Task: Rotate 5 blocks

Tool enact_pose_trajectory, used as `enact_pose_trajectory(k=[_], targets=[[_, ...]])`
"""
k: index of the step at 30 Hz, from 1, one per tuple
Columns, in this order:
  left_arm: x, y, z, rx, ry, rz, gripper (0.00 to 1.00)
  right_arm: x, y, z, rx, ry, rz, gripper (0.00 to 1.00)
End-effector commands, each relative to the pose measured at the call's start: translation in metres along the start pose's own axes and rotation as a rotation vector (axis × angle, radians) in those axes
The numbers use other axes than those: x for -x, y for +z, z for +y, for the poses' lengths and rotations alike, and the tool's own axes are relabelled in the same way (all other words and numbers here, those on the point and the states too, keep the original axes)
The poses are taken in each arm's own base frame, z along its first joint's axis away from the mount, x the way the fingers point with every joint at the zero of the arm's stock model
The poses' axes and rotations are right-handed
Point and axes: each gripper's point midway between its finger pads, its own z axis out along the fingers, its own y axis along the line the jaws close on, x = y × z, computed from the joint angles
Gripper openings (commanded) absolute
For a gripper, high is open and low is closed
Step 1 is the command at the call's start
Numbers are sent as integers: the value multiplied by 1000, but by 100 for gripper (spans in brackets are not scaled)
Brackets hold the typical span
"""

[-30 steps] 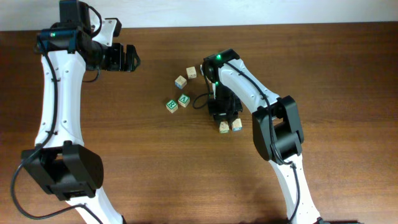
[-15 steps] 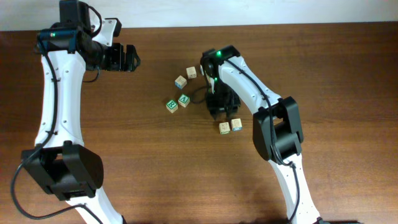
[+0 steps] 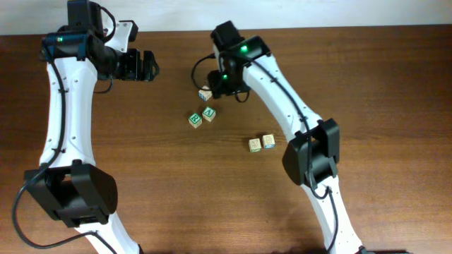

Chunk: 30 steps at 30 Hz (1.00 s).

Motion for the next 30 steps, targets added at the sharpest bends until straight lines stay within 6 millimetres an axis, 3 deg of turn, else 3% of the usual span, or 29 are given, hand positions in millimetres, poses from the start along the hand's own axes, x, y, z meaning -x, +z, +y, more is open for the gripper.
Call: enact_pose_trajectory(k=[1, 6, 14, 19, 24, 30], targets=[[5, -2, -3, -1, 29, -13, 99, -15, 40, 2, -27, 193, 62, 67], [5, -2, -3, -1, 29, -14, 99, -29, 72, 1, -58, 412, 112, 74], [5, -2, -2, 0, 28, -13, 99, -47, 87, 16, -66, 400, 164, 73], [5, -2, -3, -1, 29, -13, 99, -59, 86, 16, -91, 385, 204, 59], [5, -2, -3, -1, 29, -13, 99, -64, 82, -1, -104, 322, 242, 43], [5, -2, -2, 0, 28, -14, 99, -59, 80, -15, -86, 169, 244, 42]])
